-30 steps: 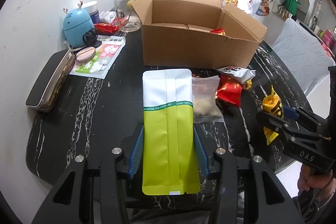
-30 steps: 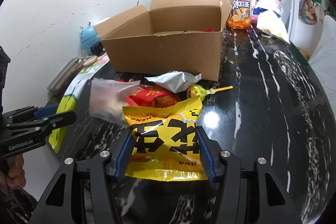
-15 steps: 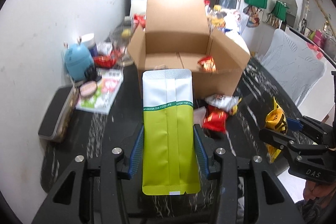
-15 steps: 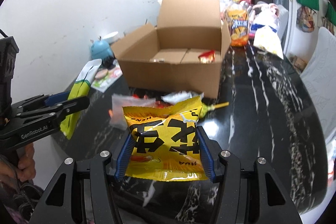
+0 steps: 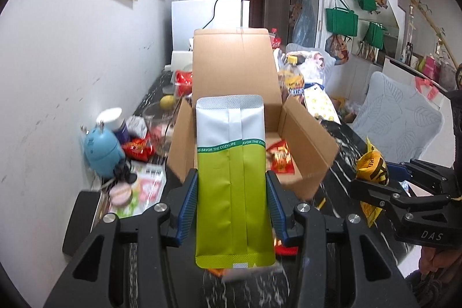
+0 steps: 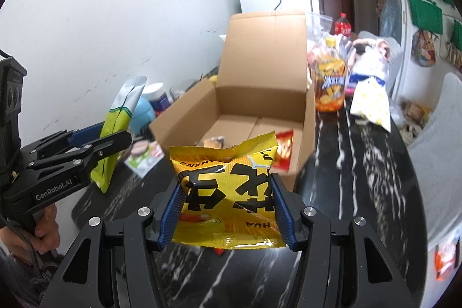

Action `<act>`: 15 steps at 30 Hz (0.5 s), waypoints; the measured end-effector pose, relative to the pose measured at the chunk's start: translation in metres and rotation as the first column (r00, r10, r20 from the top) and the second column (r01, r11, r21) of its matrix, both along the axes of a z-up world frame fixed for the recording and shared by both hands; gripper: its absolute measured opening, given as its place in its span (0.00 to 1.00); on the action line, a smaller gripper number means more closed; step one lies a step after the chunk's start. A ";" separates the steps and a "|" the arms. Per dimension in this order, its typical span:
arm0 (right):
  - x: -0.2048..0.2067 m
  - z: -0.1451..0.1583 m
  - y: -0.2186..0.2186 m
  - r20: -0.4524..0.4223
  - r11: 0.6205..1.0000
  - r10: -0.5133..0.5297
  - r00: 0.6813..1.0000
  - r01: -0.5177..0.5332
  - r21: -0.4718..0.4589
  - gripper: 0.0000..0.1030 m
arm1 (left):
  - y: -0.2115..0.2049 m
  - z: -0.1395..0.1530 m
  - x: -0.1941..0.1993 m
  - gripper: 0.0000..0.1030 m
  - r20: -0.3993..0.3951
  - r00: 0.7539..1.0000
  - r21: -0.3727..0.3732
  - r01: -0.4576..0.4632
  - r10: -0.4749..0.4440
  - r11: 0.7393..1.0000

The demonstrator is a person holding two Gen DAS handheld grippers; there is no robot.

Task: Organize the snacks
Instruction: 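Carry the pouch with the left gripper while the right carries the yellow bag over the box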

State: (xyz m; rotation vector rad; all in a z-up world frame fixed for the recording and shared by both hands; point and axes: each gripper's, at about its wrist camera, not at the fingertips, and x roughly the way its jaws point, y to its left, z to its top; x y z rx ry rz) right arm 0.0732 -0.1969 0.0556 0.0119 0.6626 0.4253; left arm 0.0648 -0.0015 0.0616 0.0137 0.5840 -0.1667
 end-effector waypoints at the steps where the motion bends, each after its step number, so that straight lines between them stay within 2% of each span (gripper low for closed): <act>1: 0.006 0.002 0.000 0.003 1.000 0.002 1.000 -0.002 -0.001 0.55 | -0.001 0.002 0.008 0.43 0.003 1.000 -0.003 0.005 -0.005 1.000; 9: 0.068 0.018 0.001 0.026 1.000 0.015 1.000 -0.014 -0.025 0.55 | -0.006 0.006 0.067 0.43 -0.001 1.000 -0.007 0.029 -0.029 1.000; 15: 0.114 0.022 0.007 0.030 0.999 0.017 0.999 -0.016 -0.043 0.55 | -0.007 0.006 0.115 0.43 0.001 0.999 0.024 0.036 -0.036 0.999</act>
